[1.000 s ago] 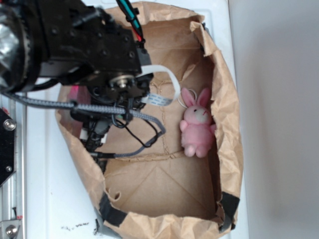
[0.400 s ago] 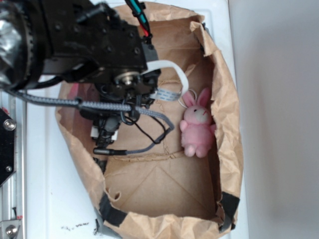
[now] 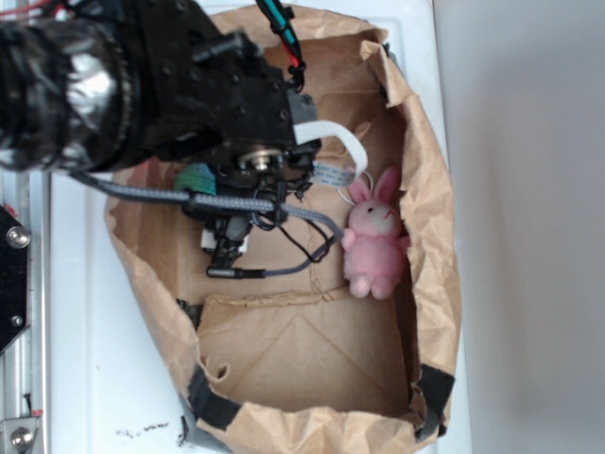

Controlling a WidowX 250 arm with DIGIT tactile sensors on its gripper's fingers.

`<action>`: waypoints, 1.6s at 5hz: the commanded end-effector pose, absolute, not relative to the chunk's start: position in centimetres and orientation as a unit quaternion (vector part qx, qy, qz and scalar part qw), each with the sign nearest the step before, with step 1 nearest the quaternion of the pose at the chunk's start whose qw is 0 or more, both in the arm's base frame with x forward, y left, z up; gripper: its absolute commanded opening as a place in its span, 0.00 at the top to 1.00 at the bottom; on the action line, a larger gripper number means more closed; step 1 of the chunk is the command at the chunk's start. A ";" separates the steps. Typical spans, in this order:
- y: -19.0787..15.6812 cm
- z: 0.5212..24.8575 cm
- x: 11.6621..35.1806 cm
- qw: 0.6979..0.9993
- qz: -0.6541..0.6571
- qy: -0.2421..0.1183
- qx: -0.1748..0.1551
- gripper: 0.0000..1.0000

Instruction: Grab the green ball.

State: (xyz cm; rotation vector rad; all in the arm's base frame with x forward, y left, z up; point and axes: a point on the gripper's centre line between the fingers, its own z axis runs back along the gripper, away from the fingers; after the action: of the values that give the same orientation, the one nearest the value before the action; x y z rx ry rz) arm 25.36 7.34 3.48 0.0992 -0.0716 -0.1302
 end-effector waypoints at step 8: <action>7.9 3.1 22.4 0.988 -0.103 -0.021 0.109 0.00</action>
State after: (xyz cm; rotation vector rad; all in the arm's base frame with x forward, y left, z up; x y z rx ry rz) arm 21.80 7.62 2.24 0.1947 -0.0168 -0.1996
